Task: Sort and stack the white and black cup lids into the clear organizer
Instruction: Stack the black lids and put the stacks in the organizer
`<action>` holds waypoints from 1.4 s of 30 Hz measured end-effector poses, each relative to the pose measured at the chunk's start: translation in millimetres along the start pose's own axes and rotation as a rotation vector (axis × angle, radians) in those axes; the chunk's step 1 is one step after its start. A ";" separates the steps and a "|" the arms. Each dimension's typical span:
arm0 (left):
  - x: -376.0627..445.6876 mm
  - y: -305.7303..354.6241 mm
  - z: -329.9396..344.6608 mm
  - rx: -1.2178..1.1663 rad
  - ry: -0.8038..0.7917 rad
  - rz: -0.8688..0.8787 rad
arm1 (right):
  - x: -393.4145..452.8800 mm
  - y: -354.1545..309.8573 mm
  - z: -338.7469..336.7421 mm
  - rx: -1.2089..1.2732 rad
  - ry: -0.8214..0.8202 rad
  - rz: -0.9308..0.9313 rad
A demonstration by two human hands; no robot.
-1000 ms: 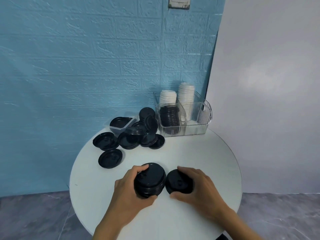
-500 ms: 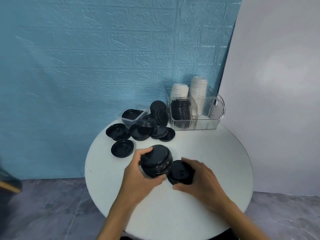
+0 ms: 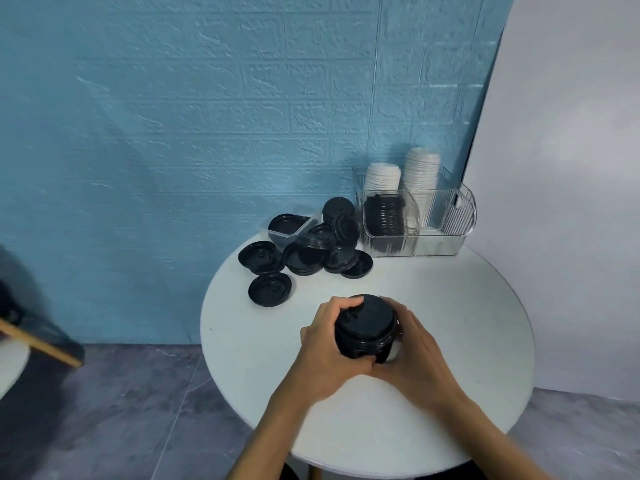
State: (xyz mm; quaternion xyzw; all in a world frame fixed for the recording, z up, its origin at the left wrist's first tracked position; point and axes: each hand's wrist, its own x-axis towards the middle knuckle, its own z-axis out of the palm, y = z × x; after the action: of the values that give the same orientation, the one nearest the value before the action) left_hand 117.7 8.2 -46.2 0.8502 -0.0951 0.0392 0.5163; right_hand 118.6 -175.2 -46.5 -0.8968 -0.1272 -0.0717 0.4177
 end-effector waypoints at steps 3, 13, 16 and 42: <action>-0.7 -1.2 -1.6 -0.009 -0.049 -0.009 | -1.1 2.1 0.4 -0.002 0.000 -0.012; -13.1 -5.2 -21.8 -0.022 -0.052 -0.019 | -2.8 -6.3 4.2 -0.020 -0.095 -0.035; -21.5 -16.8 -35.2 -0.011 -0.017 -0.027 | -3.6 -16.1 10.0 -0.016 -0.199 -0.048; -33.3 -28.0 -43.4 0.018 -0.027 -0.048 | 181.7 -71.2 85.8 -0.451 -0.586 -0.483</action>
State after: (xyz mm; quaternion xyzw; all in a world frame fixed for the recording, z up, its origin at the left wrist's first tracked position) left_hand 92.1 63.3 -55.9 0.8573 -0.0814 0.0162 0.5081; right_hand 274.0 -34.7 -6.8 -0.8925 -0.4274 0.0640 0.1291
